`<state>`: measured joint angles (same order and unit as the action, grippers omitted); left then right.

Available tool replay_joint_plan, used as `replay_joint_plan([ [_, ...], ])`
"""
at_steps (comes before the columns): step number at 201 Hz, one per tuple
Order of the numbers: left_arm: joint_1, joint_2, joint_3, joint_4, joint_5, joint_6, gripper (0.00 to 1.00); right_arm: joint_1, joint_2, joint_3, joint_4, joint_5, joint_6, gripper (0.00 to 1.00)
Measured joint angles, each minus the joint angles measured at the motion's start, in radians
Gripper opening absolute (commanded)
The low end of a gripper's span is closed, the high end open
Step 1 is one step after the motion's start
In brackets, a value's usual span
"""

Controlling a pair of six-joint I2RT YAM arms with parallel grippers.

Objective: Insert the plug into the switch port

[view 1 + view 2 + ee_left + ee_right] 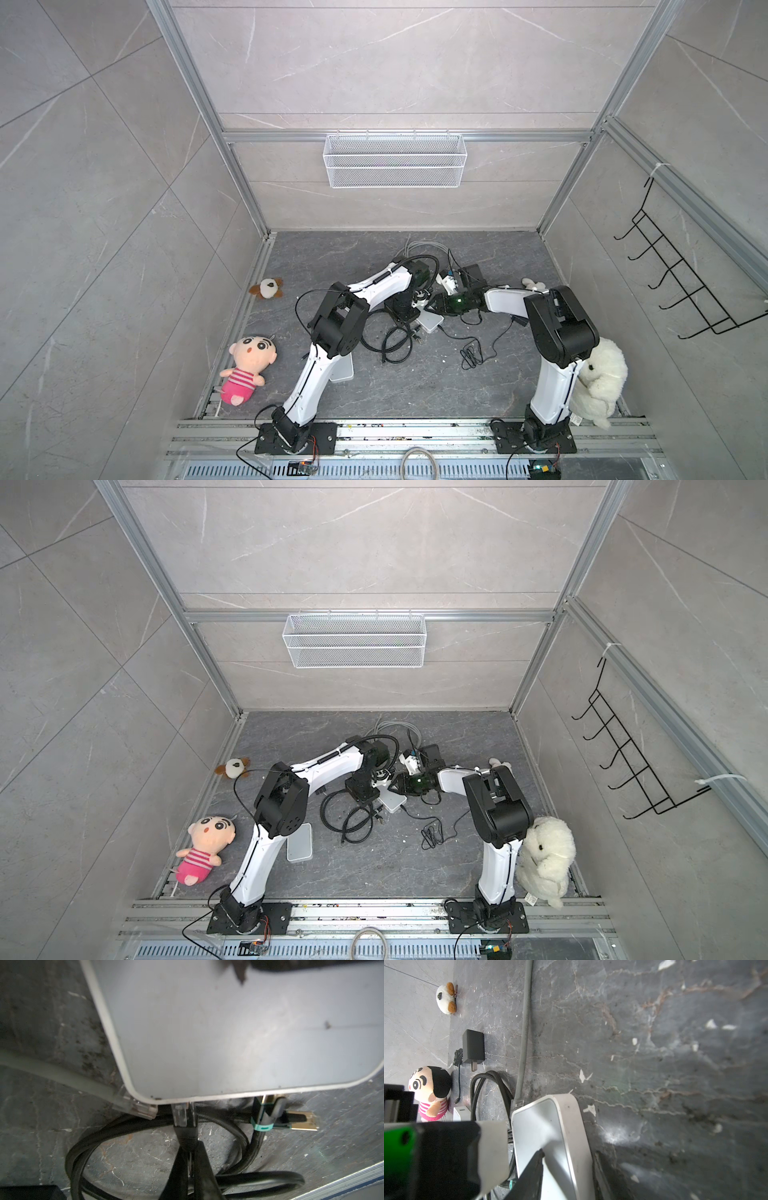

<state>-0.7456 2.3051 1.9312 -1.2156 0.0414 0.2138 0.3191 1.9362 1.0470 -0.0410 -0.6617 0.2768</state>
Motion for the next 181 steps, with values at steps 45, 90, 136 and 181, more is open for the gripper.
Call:
replay_joint_plan([
  [45, -0.002, 0.009, 0.014, -0.016, 0.01, 0.003, 0.08, 0.0, 0.005, 0.0, 0.012, -0.01, 0.0, 0.42],
  [90, -0.012, 0.039, 0.054, -0.046, -0.041, 0.004, 0.08, -0.003, 0.009, 0.0, 0.012, -0.033, -0.004, 0.41],
  [136, -0.036, 0.052, 0.082, -0.057, -0.149, 0.007, 0.09, -0.007, 0.024, 0.019, -0.008, -0.046, -0.027, 0.4],
  [181, -0.036, 0.037, 0.057, 0.002, -0.201, 0.039, 0.09, -0.011, 0.039, 0.043, -0.015, -0.048, -0.039, 0.41],
])
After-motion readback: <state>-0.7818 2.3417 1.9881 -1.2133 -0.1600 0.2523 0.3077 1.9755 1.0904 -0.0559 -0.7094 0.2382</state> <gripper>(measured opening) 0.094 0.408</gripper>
